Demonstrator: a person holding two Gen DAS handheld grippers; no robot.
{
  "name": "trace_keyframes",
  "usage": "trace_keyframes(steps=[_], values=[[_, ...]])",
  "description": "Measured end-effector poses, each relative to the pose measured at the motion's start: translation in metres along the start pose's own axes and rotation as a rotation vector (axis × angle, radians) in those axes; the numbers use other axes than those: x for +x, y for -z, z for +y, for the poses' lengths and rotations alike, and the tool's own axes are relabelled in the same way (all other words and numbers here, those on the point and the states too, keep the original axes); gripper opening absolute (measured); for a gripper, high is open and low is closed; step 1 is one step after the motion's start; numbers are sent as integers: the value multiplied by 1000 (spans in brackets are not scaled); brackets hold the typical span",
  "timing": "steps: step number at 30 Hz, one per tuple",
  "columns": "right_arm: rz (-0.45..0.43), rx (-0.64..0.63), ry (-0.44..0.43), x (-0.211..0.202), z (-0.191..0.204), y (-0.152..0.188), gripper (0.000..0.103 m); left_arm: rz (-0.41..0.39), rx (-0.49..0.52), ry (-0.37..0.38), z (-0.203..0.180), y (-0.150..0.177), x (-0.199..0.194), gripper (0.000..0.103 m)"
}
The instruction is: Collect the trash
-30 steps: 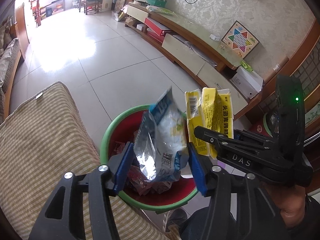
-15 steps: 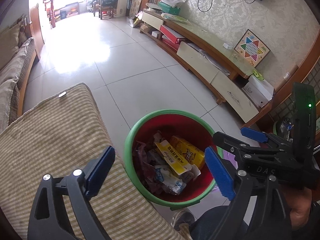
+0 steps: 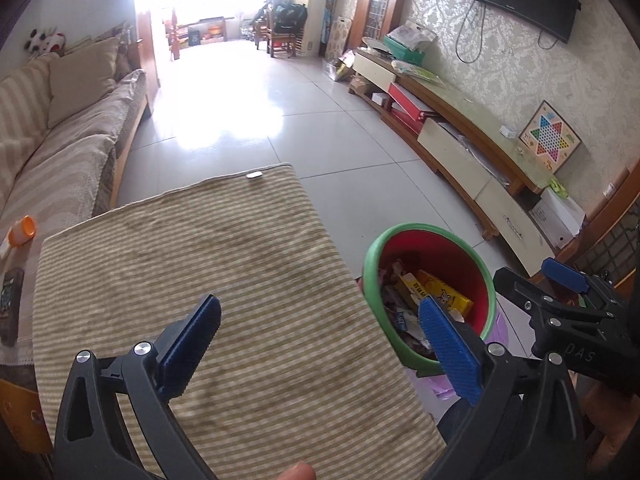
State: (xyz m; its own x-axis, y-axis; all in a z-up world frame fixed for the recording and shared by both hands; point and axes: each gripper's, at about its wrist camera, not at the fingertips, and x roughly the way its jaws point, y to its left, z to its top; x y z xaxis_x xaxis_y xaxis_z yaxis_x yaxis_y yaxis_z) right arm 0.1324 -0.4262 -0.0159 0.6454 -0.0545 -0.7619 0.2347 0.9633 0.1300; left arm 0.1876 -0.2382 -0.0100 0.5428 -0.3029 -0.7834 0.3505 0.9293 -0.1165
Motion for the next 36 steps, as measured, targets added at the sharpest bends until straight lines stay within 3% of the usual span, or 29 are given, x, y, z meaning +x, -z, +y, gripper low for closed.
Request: trace_keyframes(steps=[12, 15, 20, 24, 29, 31, 36], values=[[-89, -133, -80, -50, 112, 19, 98, -220, -96, -153, 87, 51, -118, 95], [-108, -162, -87, -64, 135, 23, 98, -277, -141, -163, 103, 63, -146, 95], [-144, -186, -110, -88, 159, 28, 98, -327, -199, -197, 126, 82, -177, 95], [-205, -169, -139, -112, 169, 31, 98, -408, -166, -207, 132, 96, -197, 95], [-231, -190, -100, -129, 185, 36, 98, -396, -145, -268, 134, 106, -210, 95], [-254, -205, -133, -133, 188, 41, 98, -399, -153, -299, 135, 109, -216, 95], [-271, -189, -120, -140, 187, 51, 98, -406, -170, -316, 138, 115, -223, 95]])
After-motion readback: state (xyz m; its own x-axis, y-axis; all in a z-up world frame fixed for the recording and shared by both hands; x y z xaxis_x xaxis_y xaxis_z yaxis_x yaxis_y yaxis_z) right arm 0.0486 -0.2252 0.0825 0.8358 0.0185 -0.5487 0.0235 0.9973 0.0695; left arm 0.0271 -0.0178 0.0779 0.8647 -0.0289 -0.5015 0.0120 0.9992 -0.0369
